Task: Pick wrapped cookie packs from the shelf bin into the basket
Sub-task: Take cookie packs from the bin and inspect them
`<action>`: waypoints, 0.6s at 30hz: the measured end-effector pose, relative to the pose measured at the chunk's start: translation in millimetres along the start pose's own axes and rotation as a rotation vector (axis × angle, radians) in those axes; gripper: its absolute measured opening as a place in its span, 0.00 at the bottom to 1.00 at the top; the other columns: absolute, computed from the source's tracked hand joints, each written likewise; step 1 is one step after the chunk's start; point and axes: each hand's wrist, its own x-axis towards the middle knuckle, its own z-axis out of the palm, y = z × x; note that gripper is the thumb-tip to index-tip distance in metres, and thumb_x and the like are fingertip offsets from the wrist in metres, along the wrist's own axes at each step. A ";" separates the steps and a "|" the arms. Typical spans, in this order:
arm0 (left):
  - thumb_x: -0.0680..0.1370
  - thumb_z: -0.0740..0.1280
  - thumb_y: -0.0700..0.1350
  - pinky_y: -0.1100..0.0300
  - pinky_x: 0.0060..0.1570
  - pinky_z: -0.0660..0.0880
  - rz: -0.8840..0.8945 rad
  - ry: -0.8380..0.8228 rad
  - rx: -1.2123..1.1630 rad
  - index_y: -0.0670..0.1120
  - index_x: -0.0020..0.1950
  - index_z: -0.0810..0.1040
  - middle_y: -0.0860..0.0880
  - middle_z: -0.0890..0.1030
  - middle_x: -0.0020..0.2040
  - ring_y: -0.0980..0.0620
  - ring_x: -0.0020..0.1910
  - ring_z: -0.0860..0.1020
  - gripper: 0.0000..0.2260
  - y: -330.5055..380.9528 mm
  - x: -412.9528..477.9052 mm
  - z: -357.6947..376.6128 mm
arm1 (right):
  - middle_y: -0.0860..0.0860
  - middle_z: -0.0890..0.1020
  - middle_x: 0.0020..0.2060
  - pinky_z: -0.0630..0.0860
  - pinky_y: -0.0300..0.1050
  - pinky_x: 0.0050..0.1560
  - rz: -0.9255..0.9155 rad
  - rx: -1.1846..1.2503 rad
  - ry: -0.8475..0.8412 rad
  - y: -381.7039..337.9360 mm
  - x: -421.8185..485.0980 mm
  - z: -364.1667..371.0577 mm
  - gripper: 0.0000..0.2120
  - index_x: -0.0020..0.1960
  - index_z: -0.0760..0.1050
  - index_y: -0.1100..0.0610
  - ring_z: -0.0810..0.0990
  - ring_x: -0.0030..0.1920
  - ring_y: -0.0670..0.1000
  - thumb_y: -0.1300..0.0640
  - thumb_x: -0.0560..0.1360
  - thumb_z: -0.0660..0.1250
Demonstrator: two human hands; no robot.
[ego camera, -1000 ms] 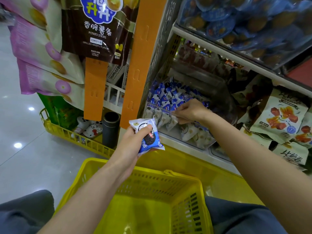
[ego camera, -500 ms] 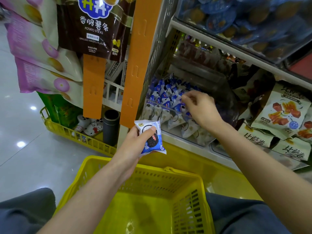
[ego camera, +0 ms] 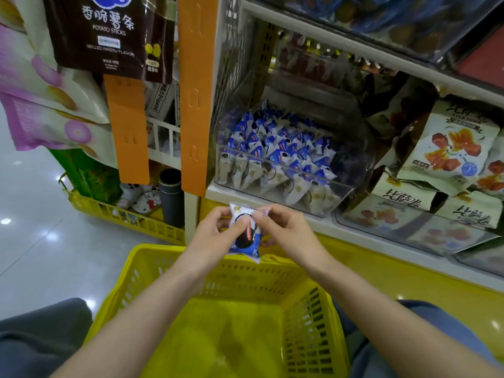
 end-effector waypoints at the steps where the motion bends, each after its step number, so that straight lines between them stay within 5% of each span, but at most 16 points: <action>1: 0.78 0.64 0.46 0.70 0.37 0.75 0.002 0.006 -0.007 0.47 0.51 0.74 0.46 0.81 0.47 0.55 0.44 0.80 0.04 0.2 -0.1 0.4 | 0.52 0.78 0.39 0.76 0.34 0.32 0.022 0.037 0.006 1.9 0.5 0.1 0.04 0.48 0.75 0.57 0.77 0.35 0.43 0.59 0.77 0.62; 6: 0.79 0.62 0.42 0.65 0.38 0.75 0.079 0.016 0.121 0.43 0.48 0.75 0.40 0.81 0.45 0.49 0.42 0.79 0.04 -1.7 2.5 -1.0 | 0.48 0.79 0.35 0.77 0.39 0.35 0.016 0.003 -0.032 10.3 -0.6 2.5 0.08 0.42 0.74 0.51 0.78 0.32 0.42 0.58 0.78 0.61; 10: 0.78 0.64 0.43 0.57 0.44 0.77 0.102 -0.040 0.195 0.44 0.51 0.77 0.40 0.81 0.48 0.45 0.47 0.80 0.05 -1.8 1.1 -2.4 | 0.57 0.80 0.34 0.75 0.37 0.34 -0.056 -0.147 0.036 11.1 2.0 -4.2 0.12 0.41 0.79 0.61 0.75 0.35 0.45 0.56 0.78 0.62; 13: 0.74 0.68 0.42 0.64 0.37 0.78 0.060 -0.035 0.152 0.46 0.55 0.76 0.43 0.81 0.47 0.53 0.41 0.81 0.10 -0.8 -0.3 -1.0 | 0.59 0.80 0.33 0.77 0.43 0.32 -0.081 -0.180 0.125 13.4 4.4 -9.3 0.13 0.42 0.79 0.64 0.76 0.32 0.49 0.57 0.78 0.61; 18: 0.71 0.72 0.40 0.64 0.36 0.79 -0.037 0.022 -0.028 0.48 0.53 0.76 0.47 0.84 0.46 0.56 0.38 0.82 0.13 -1.6 -1.7 -3.1 | 0.56 0.80 0.36 0.78 0.35 0.30 0.086 0.127 0.195 13.2 7.8 -12.7 0.13 0.40 0.77 0.64 0.80 0.32 0.44 0.59 0.79 0.60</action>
